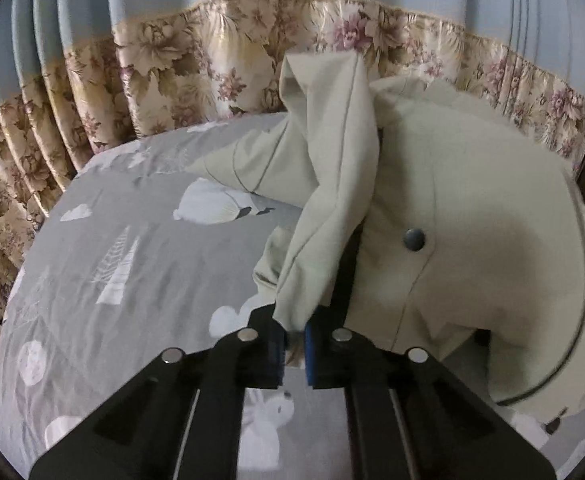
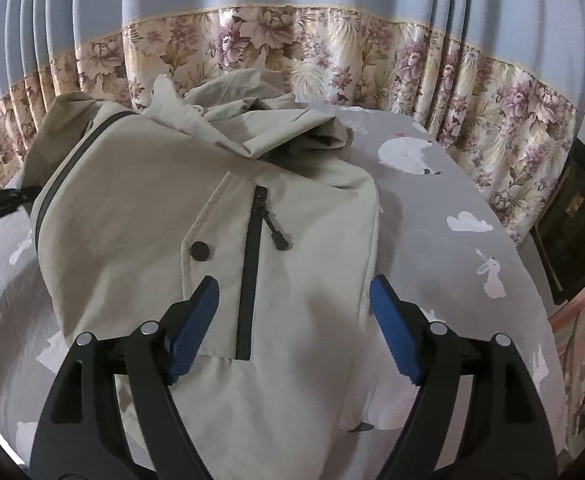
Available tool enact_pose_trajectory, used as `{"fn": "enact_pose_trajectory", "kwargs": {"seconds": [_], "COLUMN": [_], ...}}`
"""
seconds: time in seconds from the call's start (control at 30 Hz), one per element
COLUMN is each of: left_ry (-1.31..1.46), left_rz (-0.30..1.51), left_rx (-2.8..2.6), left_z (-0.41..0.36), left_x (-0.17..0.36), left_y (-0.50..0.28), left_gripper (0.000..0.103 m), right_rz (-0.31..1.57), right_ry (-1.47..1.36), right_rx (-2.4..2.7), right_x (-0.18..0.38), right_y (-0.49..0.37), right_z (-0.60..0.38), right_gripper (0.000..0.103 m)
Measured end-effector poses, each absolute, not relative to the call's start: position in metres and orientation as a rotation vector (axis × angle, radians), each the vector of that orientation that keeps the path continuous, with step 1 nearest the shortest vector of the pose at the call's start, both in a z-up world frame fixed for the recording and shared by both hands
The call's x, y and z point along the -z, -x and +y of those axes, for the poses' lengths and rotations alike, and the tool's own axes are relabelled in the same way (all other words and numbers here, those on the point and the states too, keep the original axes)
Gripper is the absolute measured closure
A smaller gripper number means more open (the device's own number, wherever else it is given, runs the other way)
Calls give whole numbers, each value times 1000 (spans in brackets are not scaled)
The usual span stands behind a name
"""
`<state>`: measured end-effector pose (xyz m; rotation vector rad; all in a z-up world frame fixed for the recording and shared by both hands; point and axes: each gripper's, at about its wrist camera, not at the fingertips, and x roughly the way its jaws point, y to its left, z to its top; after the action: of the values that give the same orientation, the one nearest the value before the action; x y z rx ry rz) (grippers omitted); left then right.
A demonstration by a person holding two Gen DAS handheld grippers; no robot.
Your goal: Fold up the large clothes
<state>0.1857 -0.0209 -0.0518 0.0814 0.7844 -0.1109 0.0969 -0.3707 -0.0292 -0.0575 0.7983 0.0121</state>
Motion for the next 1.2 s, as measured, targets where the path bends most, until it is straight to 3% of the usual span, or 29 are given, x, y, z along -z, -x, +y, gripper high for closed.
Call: {"fn": "enact_pose_trajectory", "kwargs": {"seconds": [0.37,0.67,0.77,0.8,0.83,0.87,0.97,1.1,1.2], "left_ry": [-27,-46,-63,-56,-44,-22,-3,-31,-32], "left_rz": [616,631,682,699,708,708,708,754,771], "left_rx": [109,58,31,30,27,18,29,83,165], "left_z": [1,7,10,12,15,19,29,34,26], "left_x": [-34,-46,-21,-11,-5,3,17,36,48], "left_y": [-95,-40,-42,-41,-38,-34,-17,-1,9], "left_gripper": [98,96,89,70,35,26,24,18,17], "right_rz": [802,842,893,910,926,943,964,986,988], "right_ry": [42,37,5,-1,-4,5,12,-59,-33], "right_rx": [-36,-44,-44,-52,-59,-58,-52,-100,-131], "right_x": [27,40,53,56,60,64,70,77,75], "right_y": [-74,-44,-44,-44,-44,-43,-39,-34,-31], "right_z": [-374,-382,-388,-388,-388,-387,-387,-391,-382], "right_gripper": [23,18,18,18,18,18,19,26,45]}}
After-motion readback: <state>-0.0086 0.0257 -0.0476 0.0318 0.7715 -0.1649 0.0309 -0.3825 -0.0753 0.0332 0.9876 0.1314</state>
